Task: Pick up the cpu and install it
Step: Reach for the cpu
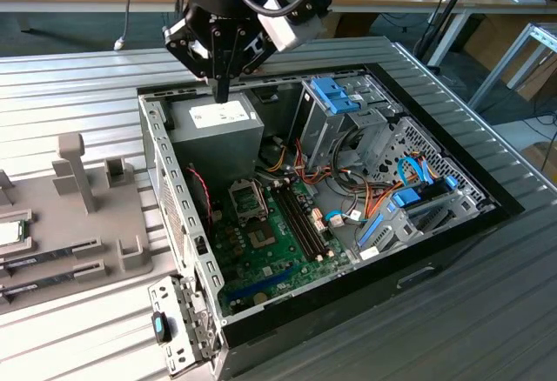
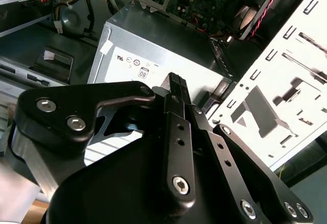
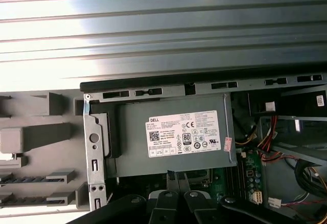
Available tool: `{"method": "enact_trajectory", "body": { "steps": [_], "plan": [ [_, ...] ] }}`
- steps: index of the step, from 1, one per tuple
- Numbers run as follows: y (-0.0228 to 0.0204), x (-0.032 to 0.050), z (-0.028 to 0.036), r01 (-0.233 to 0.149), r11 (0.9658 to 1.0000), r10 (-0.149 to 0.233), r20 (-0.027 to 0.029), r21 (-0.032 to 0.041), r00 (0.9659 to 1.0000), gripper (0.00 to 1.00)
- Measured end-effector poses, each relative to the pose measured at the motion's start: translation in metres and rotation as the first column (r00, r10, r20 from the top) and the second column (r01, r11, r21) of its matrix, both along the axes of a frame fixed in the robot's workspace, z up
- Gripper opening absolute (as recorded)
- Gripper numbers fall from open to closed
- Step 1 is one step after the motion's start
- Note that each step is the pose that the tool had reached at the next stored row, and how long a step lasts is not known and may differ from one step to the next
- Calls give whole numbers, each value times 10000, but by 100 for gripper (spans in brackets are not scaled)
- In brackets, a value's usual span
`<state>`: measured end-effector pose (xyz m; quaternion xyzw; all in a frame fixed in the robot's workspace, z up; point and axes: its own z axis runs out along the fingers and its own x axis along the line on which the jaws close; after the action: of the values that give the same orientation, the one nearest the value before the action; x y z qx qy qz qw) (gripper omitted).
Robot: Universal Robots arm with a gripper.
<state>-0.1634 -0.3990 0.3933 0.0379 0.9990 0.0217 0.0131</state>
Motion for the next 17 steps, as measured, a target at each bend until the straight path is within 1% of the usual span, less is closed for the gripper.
{"method": "enact_trajectory", "body": {
  "steps": [17],
  "plan": [
    [0,-92,0,0,10000,0,0,0,10000,11]
  ]
}}
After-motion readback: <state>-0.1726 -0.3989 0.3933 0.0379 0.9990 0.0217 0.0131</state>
